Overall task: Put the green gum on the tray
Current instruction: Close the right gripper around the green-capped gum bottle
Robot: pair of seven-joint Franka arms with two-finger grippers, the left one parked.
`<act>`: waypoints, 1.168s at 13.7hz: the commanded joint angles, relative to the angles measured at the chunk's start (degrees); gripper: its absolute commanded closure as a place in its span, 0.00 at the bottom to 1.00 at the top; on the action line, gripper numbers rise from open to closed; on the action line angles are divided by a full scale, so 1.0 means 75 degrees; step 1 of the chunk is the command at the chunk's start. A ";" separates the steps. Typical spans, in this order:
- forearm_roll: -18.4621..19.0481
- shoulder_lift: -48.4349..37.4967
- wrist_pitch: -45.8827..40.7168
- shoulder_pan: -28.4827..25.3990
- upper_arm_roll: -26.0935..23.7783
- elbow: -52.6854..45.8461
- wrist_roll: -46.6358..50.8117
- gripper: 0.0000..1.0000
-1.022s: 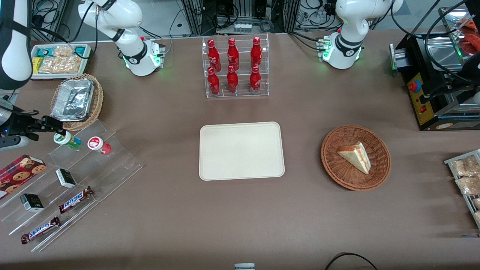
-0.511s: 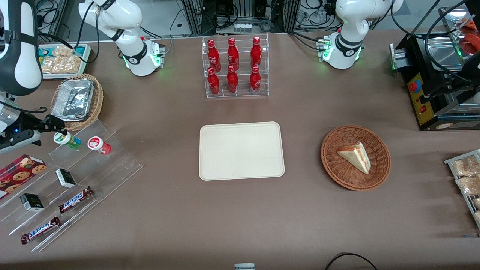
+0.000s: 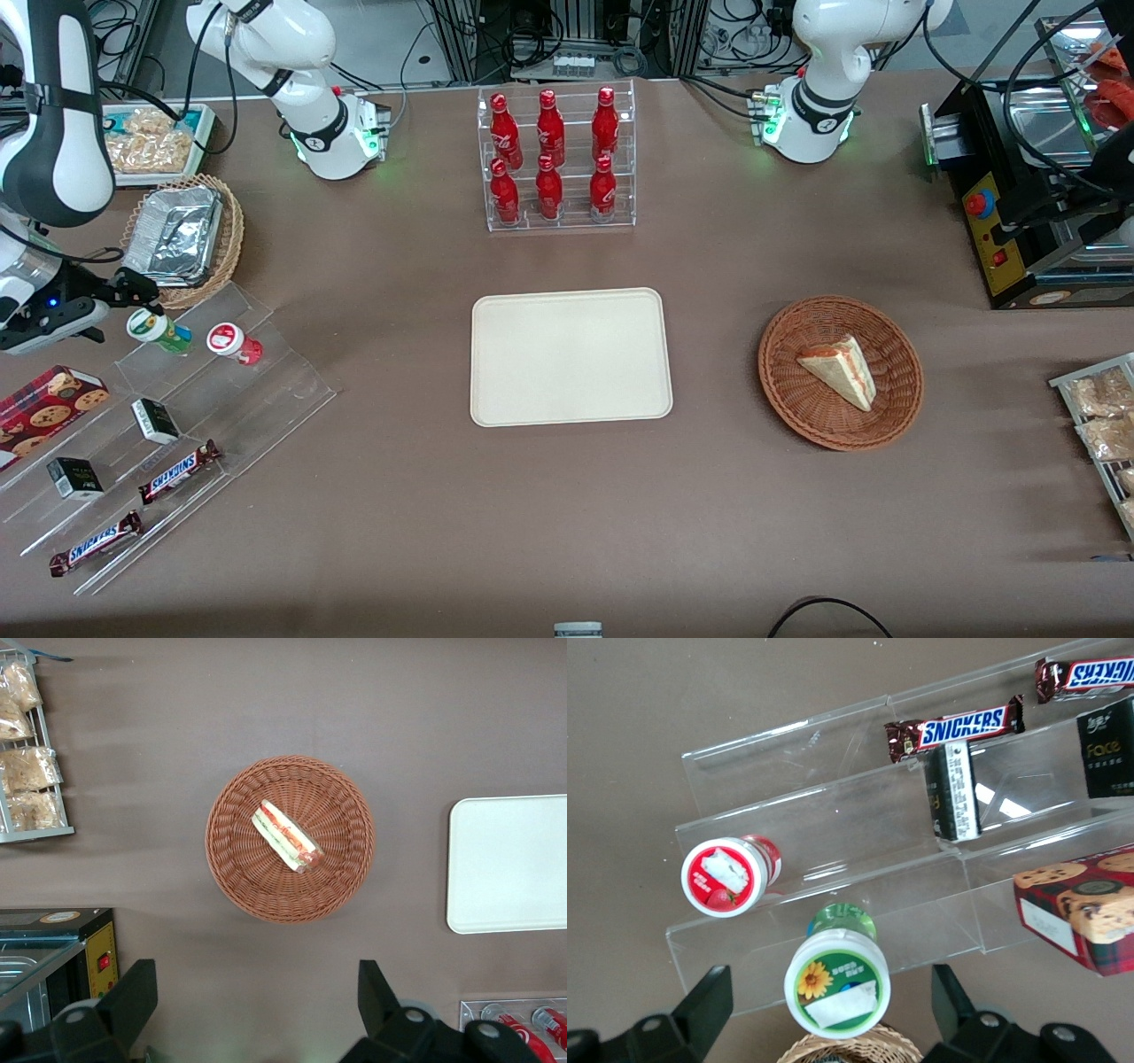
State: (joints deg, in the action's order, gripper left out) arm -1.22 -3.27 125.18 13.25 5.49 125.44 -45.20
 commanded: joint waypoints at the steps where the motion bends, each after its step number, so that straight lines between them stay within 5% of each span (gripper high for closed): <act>1: -0.0119 -0.0278 0.0581 0.0050 0.0042 0.0594 -0.0219 0.00; 16: -0.0131 -0.0092 0.1251 0.0167 0.0053 0.0970 -0.0418 0.00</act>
State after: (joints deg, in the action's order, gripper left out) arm -1.25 -3.68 132.91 14.17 6.02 131.57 -47.23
